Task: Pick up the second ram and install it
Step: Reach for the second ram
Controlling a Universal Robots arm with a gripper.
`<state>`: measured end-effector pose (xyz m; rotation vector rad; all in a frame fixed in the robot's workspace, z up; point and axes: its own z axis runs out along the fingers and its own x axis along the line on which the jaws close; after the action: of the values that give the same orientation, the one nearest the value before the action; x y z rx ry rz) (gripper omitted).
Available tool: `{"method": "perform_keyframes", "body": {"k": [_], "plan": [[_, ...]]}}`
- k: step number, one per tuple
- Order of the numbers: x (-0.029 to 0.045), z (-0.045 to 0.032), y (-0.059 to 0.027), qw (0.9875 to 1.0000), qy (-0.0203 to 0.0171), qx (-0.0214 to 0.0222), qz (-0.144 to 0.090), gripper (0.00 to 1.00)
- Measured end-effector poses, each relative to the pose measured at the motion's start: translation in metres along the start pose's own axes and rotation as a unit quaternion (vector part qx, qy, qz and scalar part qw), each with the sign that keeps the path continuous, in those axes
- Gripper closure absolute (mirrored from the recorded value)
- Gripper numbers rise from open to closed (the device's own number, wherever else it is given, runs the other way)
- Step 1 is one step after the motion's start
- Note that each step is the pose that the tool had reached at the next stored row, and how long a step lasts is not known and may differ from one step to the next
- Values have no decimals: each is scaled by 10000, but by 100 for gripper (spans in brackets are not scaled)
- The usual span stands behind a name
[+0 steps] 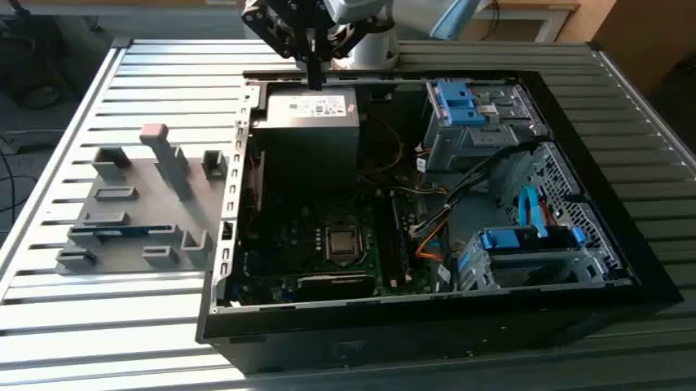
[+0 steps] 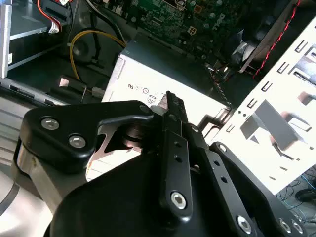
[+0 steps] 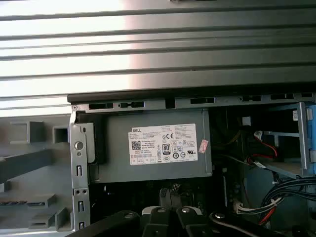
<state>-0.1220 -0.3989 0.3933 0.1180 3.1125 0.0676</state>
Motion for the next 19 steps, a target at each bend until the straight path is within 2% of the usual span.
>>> {"method": "perform_keyframes", "body": {"k": [6,19], "plan": [[4,0,0,10000,0,0,0,89],[75,-2,-6,10000,0,0,0,89]]}}
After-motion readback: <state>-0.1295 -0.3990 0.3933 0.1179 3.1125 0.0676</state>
